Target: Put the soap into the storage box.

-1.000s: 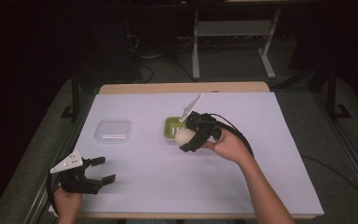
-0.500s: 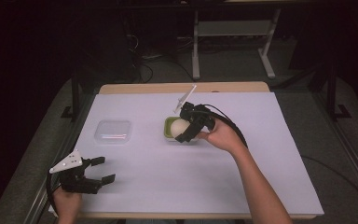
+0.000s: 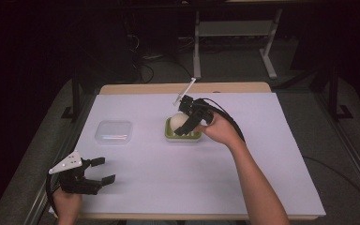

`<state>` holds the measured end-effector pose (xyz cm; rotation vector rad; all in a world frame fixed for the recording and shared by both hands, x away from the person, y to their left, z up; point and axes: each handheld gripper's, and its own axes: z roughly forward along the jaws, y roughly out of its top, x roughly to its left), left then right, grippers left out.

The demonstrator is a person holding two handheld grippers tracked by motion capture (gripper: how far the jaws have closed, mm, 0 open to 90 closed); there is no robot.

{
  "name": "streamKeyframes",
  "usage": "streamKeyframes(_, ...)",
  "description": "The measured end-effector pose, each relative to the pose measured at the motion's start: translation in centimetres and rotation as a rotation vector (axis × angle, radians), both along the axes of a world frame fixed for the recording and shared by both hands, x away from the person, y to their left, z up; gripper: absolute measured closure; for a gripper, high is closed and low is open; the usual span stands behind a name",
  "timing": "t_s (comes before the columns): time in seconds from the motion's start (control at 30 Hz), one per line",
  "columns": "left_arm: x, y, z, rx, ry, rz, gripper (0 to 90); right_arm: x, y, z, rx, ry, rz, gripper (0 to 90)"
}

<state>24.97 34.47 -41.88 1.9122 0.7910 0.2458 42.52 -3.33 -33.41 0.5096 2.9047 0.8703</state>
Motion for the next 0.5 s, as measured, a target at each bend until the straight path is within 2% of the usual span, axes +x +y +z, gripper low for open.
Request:
streamKeyframes(0.17,0.0,0.0,0.0,-0.005,0.000,0.003,13.2,0.6,0.0,-0.6,-0.014,0.003,-0.014,24.4)
streamKeyframes(0.23,0.0,0.0,0.0,-0.003,-0.001,0.002,13.1,0.9,0.0,-0.8,-0.007,0.016,-0.027,24.4)
streamKeyframes(0.5,0.0,0.0,0.0,-0.003,-0.002,0.000,13.2,1.6,0.2,-1.4,-0.004,0.017,-0.040,24.4)
